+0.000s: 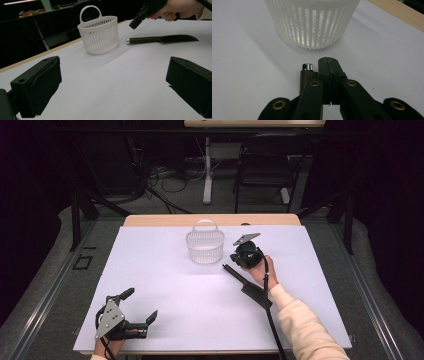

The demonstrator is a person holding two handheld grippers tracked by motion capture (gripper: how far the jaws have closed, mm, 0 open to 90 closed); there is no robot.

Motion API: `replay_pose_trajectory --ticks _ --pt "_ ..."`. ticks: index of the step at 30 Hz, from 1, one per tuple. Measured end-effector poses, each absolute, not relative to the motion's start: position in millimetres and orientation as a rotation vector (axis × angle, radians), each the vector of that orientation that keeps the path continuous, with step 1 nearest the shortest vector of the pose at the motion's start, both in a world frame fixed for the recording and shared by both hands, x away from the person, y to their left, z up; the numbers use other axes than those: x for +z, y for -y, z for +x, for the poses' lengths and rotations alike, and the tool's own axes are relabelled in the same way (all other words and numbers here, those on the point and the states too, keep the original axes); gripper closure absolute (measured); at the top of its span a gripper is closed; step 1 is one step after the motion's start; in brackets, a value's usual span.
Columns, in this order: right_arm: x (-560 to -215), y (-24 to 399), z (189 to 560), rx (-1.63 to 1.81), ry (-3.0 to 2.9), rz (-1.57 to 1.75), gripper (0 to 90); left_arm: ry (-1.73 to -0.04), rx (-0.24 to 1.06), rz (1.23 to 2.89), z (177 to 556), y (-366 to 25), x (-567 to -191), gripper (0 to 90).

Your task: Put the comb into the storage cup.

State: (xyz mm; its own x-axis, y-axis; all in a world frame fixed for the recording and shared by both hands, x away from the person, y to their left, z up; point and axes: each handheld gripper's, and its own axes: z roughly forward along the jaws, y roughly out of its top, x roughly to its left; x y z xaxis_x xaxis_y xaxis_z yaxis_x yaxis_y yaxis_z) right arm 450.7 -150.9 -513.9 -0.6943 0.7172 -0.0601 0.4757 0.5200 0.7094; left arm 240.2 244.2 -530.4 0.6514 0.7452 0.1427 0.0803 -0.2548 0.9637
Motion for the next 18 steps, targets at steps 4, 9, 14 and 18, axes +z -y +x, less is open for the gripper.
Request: replay_pose_trajectory --ticks 4,9,14,18 --pt "-516.4 145.2 455.7 0.931 -2.446 0.980 90.0 -0.670 0.730 1.736 240.4 -244.0 -530.4 0.2" --pt "-519.2 138.5 461.3 0.885 -2.472 0.984 90.0 -0.671 0.731 1.734 240.2 -244.2 -530.4 0.3" --pt "-522.0 132.6 464.7 0.852 -2.482 0.974 90.0 -0.670 0.732 1.734 240.1 -244.1 -530.4 0.3" --pt "-524.6 130.0 466.7 0.847 -2.484 0.985 90.0 -0.670 0.733 1.733 240.1 -244.2 -530.3 0.3"
